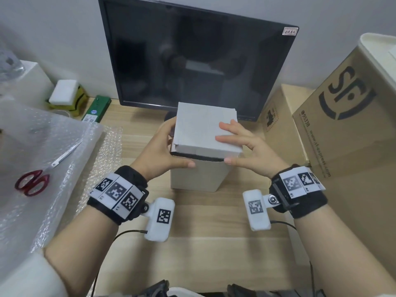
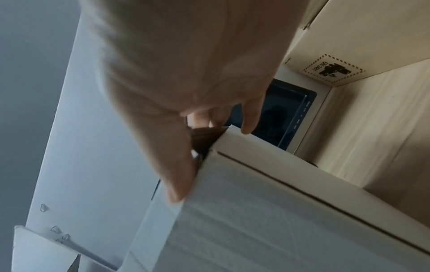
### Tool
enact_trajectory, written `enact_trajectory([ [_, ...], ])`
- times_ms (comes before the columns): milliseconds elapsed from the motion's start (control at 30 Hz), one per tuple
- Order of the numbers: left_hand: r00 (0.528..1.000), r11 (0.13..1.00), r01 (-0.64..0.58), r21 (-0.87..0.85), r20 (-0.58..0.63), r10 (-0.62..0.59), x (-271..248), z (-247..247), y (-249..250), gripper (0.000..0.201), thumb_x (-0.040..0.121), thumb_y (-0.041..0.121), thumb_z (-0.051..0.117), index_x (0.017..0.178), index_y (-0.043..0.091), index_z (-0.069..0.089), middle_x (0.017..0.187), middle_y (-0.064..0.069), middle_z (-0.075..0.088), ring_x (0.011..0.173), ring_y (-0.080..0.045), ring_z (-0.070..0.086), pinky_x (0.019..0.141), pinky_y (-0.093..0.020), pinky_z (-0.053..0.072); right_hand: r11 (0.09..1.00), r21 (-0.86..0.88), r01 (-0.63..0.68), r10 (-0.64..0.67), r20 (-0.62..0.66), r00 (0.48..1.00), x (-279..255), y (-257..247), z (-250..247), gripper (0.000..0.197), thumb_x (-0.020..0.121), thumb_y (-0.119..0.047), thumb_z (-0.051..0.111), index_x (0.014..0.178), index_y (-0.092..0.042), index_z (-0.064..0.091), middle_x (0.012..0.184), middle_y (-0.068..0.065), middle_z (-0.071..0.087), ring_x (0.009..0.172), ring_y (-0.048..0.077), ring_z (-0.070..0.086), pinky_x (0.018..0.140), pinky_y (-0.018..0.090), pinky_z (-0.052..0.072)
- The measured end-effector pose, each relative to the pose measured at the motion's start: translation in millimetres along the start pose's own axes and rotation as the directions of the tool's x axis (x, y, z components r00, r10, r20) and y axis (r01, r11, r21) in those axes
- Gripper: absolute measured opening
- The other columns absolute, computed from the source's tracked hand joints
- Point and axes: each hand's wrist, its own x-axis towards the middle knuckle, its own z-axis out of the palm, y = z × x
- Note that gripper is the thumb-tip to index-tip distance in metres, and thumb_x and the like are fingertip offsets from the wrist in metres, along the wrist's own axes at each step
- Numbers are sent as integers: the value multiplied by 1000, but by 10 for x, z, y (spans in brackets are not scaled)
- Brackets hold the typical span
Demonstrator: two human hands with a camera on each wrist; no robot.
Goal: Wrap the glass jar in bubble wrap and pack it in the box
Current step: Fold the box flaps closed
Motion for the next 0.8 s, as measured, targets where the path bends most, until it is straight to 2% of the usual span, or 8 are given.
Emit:
enact_trajectory([
  [133,997,998,-54,-28,-60,52,-23,-41,-26,89,55,25,87,123,42,32,132,18,42,120,6,42,87,-13,44,997,76,-10,10,-12,1000,-5,55,40,42,82,-7,67,106,-42,63,136,-31,36,133,-18,13,100,-5,11],
  [200,996,996,-83,19,-35,84,-25,-62,-14,59,59,30,83,108,45,53,135,19,42,120,5,44,89,-16,46,996,87,-16,17,-9,1000,-8,56,48,40,82,-7,66,104,-42,64,136,-31,37,135,-14,13,102,-2,12],
  [333,997,996,-71,56,1,71,-51,-69,-66,16,71,13,75,85,21,72,148,8,31,129,11,34,98,-8,34,998,55,-3,5,-36,999,-44,94,136,25,88,-24,60,105,-42,63,140,-28,33,141,-5,10,111,17,14],
  [400,1000,1000,-12,15,-17,12,-96,-50,-106,17,75,10,71,85,23,72,149,11,21,130,14,28,102,-6,30,1000,19,19,-17,-94,995,-83,130,227,24,87,-49,52,108,-43,62,144,-26,28,143,-2,7,114,20,11],
  [467,999,996,31,-79,-36,-34,-145,-12,-111,19,77,11,69,84,28,74,150,3,25,136,6,24,99,-6,33,998,32,48,-43,-153,987,-114,171,321,39,83,-56,51,115,-35,60,150,-20,19,144,2,2,114,14,8],
  [600,990,983,93,-158,-91,-108,-168,79,-103,29,77,6,68,75,34,75,132,-19,54,135,-32,35,77,-3,41,998,55,27,-16,-191,981,-169,212,425,48,75,-24,71,120,-29,57,157,-2,-5,145,8,-3,117,18,9],
  [700,990,979,114,-167,-61,-125,-146,114,-102,32,71,6,74,75,38,75,130,-19,56,133,-34,37,74,-6,45,997,79,2,16,-235,972,-215,242,446,51,74,-18,70,116,-40,54,158,1,-9,145,9,3,118,29,17],
  [800,994,984,110,-141,9,-109,-60,245,-99,35,66,6,77,79,39,74,140,-10,49,138,-25,32,86,-17,49,994,105,-31,64,-332,941,-273,326,361,50,73,-17,70,112,-44,55,158,0,-2,144,5,10,117,38,22],
])
